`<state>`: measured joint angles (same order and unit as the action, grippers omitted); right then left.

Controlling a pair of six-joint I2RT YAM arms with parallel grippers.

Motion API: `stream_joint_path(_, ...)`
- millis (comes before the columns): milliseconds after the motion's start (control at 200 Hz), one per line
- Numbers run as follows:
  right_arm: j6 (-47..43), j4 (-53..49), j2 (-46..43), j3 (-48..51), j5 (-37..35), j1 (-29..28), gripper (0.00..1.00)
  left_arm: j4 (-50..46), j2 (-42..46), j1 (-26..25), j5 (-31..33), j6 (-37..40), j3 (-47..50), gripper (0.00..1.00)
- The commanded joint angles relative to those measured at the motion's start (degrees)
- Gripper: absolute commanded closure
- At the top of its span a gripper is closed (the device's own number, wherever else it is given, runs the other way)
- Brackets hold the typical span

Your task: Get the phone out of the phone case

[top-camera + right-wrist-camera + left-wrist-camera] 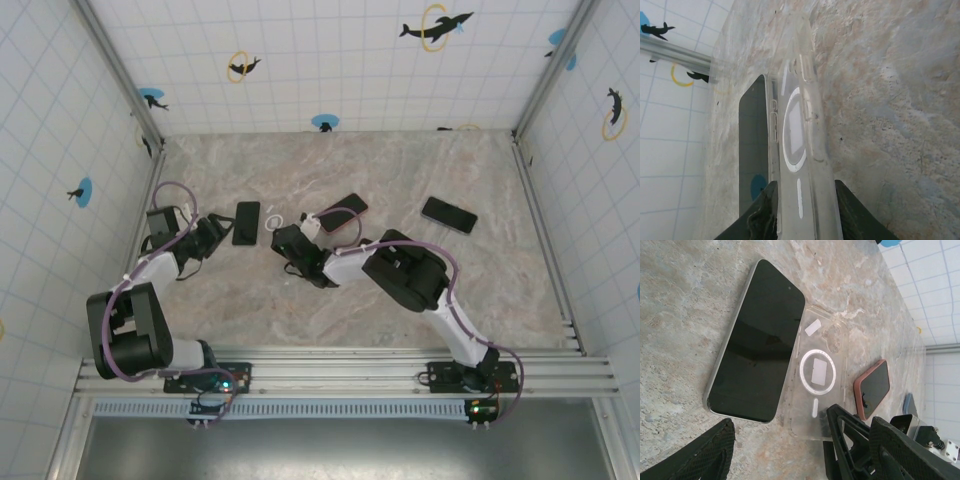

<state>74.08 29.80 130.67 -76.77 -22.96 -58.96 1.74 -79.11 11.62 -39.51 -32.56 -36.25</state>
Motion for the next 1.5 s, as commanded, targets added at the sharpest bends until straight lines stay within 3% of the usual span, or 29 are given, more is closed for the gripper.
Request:
stream_joint_path(0, -2.4, 0.6, 0.9, -0.4, -0.6, -0.6, 0.66, -0.1, 0.1, -0.1, -1.0, -0.2, 0.0, 0.27)
stream_joint_path(375, -14.0, -3.6, -4.1, 1.0, -3.7, -0.7, 0.52, -0.4, 0.1, -0.2, -1.0, 0.0, 0.2, 0.27)
stream_joint_path(490, -17.9, -6.3, -6.5, 1.8, -5.9, -0.7, 0.39, -0.3, 0.1, -0.2, -1.3, -0.2, 0.0, 0.27)
stream_joint_path(676, -18.6, -6.6, -11.6, 6.5, -5.8, 0.6, 0.21, -0.1, 0.2, -0.3, -1.7, -0.5, -0.3, 0.27)
stream_joint_path(866, -18.1, -8.1, -16.8, 11.5, -5.5, 2.8, 0.18, 0.0, 0.4, -1.6, -1.9, -0.8, -0.8, 0.27)
stream_joint_path(1126, -16.0, -24.1, -23.7, 13.5, -9.1, 8.0, 0.00, 0.1, 1.0, -6.4, 0.1, -1.5, -1.9, 0.26)
stream_joint_path(1281, -13.6, -34.7, -21.9, 9.9, -8.7, 11.9, 0.01, 1.0, 0.5, -8.8, 1.0, -2.2, -2.4, 0.25)
stream_joint_path(1496, -14.8, -38.3, -16.3, 2.4, -7.7, 14.7, 0.01, 1.2, 0.2, -10.0, 1.0, -2.5, -2.8, 0.25)
